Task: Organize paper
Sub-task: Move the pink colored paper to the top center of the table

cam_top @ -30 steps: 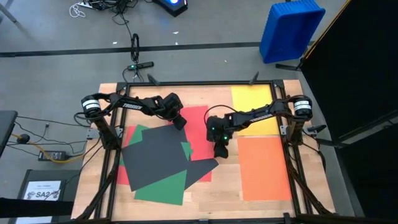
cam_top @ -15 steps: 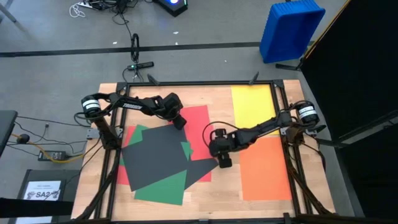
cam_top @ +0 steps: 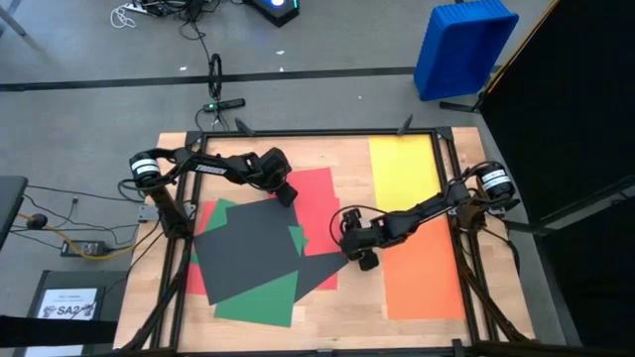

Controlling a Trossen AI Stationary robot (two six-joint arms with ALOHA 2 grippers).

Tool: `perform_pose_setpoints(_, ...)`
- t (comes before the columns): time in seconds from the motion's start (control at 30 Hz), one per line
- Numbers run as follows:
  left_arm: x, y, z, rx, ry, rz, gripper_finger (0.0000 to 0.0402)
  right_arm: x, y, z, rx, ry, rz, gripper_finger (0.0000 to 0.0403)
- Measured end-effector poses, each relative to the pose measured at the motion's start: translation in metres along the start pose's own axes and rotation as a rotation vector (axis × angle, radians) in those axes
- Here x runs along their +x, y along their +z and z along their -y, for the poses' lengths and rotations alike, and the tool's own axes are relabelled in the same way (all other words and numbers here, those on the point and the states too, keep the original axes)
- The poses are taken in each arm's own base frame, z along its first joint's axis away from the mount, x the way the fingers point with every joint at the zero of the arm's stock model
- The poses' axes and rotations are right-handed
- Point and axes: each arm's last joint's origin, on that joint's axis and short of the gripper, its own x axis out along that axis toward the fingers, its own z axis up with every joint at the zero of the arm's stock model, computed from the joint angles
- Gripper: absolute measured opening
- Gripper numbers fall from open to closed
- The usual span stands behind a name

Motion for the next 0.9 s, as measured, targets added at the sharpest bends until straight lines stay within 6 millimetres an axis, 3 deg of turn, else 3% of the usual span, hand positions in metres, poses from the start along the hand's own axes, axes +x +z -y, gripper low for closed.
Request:
perform_pose_setpoints(0.27,0.0,0.002,0.001,-0.02,-0.02,0.017,0.0,0.004,0.002,0.0,-0.095,-0.049,0.091,0.0199)
perform_pose_setpoints(0.7,0.0,0.002,0.001,-0.021,-0.02,0.02,0.0,0.006,0.009,0.007,-0.074,-0.112,0.155,0.0202)
perform_pose_setpoints(0.9,0.0,0.002,0.001,-0.02,-0.02,0.022,0.0,0.003,0.015,-0.002,0.012,-0.093,0.207,0.0208)
